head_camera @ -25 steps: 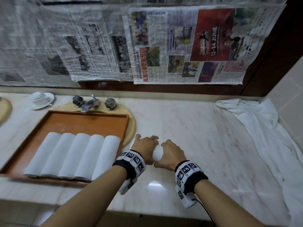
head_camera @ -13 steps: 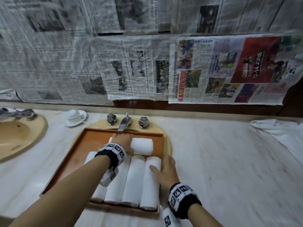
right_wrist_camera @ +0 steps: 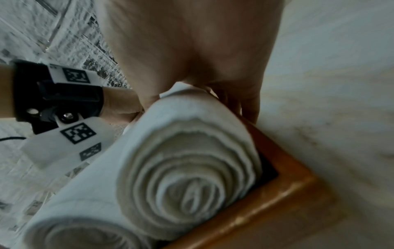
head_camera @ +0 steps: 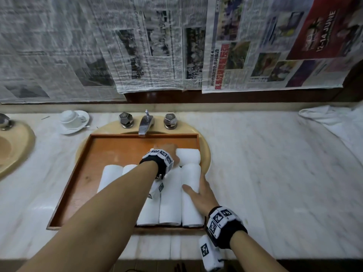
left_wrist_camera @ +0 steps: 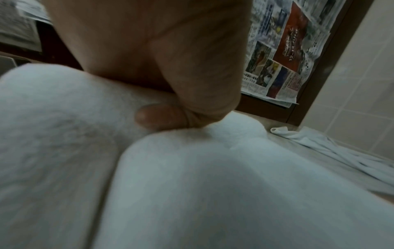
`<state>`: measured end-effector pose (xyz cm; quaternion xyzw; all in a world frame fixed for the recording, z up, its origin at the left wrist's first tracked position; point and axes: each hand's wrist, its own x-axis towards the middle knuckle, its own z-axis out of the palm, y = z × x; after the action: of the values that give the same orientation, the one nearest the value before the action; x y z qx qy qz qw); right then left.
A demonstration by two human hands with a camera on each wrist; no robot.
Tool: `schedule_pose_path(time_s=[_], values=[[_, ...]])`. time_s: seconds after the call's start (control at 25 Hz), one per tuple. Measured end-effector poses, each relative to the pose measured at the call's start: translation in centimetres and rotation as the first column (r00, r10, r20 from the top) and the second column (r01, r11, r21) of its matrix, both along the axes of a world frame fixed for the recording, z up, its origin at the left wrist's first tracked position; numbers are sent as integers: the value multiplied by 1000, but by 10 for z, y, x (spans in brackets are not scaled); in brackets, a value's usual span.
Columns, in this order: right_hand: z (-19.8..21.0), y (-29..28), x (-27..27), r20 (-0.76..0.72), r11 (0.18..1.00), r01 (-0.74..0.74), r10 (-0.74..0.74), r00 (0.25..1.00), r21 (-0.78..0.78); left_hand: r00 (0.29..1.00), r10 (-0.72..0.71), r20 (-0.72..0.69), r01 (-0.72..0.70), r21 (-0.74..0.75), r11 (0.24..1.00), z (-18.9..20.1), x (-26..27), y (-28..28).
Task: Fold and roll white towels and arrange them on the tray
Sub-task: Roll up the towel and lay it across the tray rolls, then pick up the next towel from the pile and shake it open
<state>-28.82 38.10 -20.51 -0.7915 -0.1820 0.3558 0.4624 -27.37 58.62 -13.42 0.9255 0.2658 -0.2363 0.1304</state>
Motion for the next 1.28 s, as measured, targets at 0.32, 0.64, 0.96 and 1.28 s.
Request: schedule_pose_path(time_s=[0.32, 0.64, 0.96, 1.28], values=[[2, 5, -1, 5, 1000, 0, 0, 1000, 20, 999, 33, 8, -34, 48, 998, -7, 0, -18], [-1, 4, 0, 4, 1000, -13, 13, 1000, 13, 999, -28, 36, 28, -11, 1000, -1, -2, -21], [15, 4, 5, 23, 992, -90, 93, 995, -82, 984, 93, 154, -92, -18, 996, 10, -11, -34], [80, -57, 96, 169, 972, -98, 135, 976, -214, 705, 385, 595, -271, -276, 922, 41, 17, -135]])
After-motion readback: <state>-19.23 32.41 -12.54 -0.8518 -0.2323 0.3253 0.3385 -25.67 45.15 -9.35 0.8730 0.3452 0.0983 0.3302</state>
